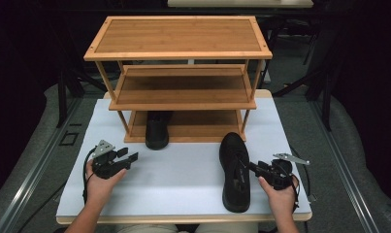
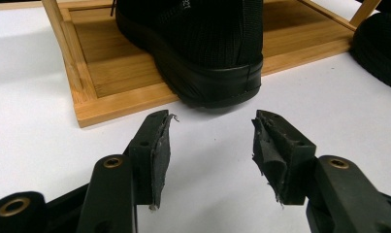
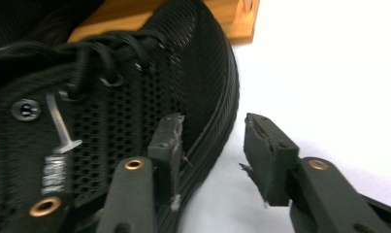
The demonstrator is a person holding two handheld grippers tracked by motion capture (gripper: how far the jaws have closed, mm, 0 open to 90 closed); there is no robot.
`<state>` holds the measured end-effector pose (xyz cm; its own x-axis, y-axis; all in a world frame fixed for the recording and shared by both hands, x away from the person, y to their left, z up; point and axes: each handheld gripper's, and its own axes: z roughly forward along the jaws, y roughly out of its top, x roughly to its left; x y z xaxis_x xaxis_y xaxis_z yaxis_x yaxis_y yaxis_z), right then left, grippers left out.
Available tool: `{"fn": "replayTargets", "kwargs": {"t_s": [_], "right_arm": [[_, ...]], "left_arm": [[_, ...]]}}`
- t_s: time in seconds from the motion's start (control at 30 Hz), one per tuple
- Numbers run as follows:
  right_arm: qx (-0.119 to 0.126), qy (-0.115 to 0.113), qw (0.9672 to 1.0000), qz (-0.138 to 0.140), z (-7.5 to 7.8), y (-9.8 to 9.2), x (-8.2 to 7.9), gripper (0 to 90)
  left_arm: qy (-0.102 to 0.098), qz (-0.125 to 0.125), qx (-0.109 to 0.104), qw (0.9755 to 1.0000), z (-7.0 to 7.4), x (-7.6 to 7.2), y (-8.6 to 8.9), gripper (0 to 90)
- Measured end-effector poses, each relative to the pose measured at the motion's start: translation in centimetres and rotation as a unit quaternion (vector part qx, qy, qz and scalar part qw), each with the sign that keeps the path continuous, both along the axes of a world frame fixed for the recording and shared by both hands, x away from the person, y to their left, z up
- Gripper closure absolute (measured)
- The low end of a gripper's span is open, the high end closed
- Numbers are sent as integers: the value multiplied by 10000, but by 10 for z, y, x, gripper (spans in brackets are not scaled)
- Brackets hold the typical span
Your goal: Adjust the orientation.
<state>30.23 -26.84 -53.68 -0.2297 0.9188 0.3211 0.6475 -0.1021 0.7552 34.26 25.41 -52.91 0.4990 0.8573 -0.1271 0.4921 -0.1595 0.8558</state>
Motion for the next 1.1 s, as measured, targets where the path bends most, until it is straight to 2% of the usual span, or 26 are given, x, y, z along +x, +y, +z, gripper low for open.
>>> {"fn": "replayTargets", "kwargs": {"t_s": [0.07,0.23,0.33,0.4,0.43,0.47,0.53,0.6,0.63,0.67,0.77,0.8,0.87,0.9,1.0,1.03,1.1], "right_arm": [[-46,-49,10000,-21,3,2,-2,542],[-80,-621,9980,109,28,17,-25,487],[-132,-857,9959,238,40,26,-41,465],[-60,-971,9947,336,44,32,-49,443],[-63,-929,9947,435,47,33,-54,426],[18,-1025,9928,612,51,41,-62,382],[6,-1033,9924,674,52,44,-65,371],[-144,-1066,9910,796,51,55,-72,351],[-243,-1012,9909,850,48,59,-75,346],[-219,-1085,9906,807,45,62,-76,336],[-90,-1101,9905,824,42,63,-80,371],[-158,-948,9913,899,42,64,-81,380],[-206,-935,9907,968,39,68,-83,376],[-323,-905,9902,1016,37,70,-84,395],[-708,-917,9887,954,30,74,-85,493],[-681,-972,9887,918,27,73,-84,565],[-740,-963,9884,911,27,71,-83,633]], "left_arm": [[5,4,10,10000,0,0,0,478],[-25,-14,33,10000,1,-1,0,477],[-22,-17,29,10000,1,-1,-1,476],[-6,-6,10,10000,0,-1,-1,476],[0,-7,8,10000,0,-1,-1,475],[-3,-11,17,10000,1,-1,-1,475],[-11,-11,18,10000,1,-2,-1,475],[-17,-2,8,10000,2,-2,-1,474],[-15,-6,7,10000,2,-2,-1,473],[-16,-14,4,10000,1,-2,-1,473],[-16,-8,-1,10000,1,-2,-1,474],[-17,-10,-5,10000,1,-2,-1,473],[-22,6,-10,10000,1,-2,-1,473],[-24,7,-15,10000,1,-1,-1,473],[-12,-4,8,10000,1,-1,-1,474],[-11,-3,0,10000,1,-2,-1,473],[-24,-10,1,10000,1,-1,-1,474]]}}
